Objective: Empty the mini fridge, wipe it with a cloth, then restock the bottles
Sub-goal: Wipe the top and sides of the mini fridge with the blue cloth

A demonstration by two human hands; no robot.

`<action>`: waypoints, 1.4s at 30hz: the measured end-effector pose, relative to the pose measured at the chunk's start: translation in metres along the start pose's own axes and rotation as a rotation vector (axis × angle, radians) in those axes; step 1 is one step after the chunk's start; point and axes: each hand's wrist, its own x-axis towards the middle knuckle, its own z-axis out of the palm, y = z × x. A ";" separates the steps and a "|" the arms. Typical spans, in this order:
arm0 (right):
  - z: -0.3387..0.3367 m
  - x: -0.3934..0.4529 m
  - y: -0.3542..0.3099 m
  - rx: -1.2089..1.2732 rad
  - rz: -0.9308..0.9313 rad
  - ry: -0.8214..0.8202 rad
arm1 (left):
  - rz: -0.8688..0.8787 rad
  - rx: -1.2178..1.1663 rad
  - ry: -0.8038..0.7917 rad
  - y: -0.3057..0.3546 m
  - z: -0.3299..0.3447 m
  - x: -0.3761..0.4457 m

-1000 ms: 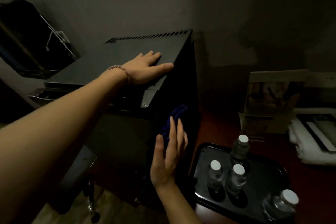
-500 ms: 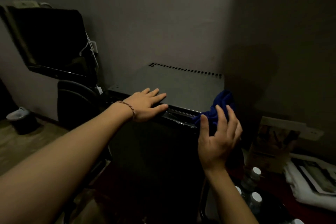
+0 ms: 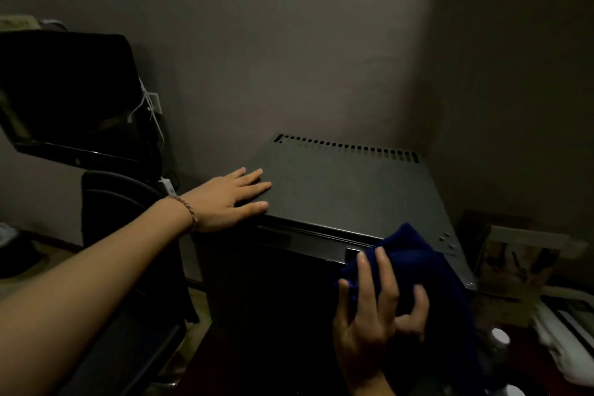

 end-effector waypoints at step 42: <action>0.052 -0.028 -0.082 -0.279 -0.292 0.031 | 0.552 -0.561 1.027 -0.030 0.091 -0.043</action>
